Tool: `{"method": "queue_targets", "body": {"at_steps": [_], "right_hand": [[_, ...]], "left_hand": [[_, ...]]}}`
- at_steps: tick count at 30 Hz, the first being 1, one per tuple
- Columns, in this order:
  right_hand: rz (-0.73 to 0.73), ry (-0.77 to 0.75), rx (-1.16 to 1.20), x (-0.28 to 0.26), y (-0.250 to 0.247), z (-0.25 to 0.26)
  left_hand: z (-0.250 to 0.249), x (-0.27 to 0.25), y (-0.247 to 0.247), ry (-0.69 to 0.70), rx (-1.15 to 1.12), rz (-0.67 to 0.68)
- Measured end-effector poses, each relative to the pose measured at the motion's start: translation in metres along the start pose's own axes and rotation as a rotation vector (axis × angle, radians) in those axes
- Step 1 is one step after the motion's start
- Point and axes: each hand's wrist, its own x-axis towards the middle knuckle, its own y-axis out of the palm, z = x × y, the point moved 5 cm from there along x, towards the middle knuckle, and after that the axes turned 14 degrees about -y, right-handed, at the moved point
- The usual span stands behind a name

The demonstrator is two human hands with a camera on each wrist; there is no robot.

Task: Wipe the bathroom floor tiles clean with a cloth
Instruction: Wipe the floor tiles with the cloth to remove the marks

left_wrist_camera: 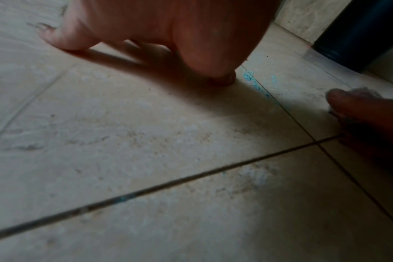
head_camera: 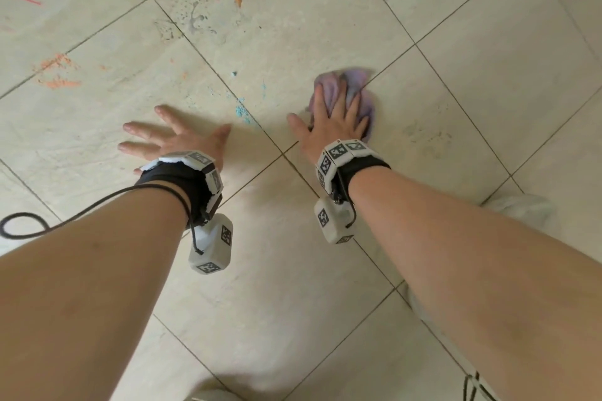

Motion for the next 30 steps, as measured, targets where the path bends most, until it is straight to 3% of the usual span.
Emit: {"method": "queue_targets", "body": {"at_steps": [3,7,15,20,23,25,27,30], "right_hand": [[0.106,-0.155,-0.089,-0.024,0.012,0.004],[0.121,-0.118,-0.131,-0.072,0.029,-0.038],[0.038,-0.092,-0.070,-0.071,0.035,-0.047],[-0.059,0.266,0.058,-0.097,0.036,-0.101],[-0.143,0.463,0.169,-0.077,0.015,-0.130],[-0.170,0.515,0.195,-0.052,-0.004,-0.134],[-0.141,0.449,0.167,-0.030,-0.018,-0.122],[-0.036,0.182,0.076,-0.022,-0.017,-0.089]], "left_hand": [[-0.004,-0.015,-0.005,-0.034,0.001,0.011],[-0.005,-0.013,-0.006,-0.050,0.007,-0.024],[-0.013,-0.040,0.044,0.181,0.050,0.069],[-0.021,-0.057,0.060,0.201,0.049,0.030],[-0.026,-0.058,0.060,0.196,0.039,0.013],[-0.027,-0.057,0.061,0.186,0.039,0.010],[-0.027,-0.056,0.063,0.184,0.047,0.005],[-0.027,-0.055,0.064,0.180,0.046,-0.002]]}}
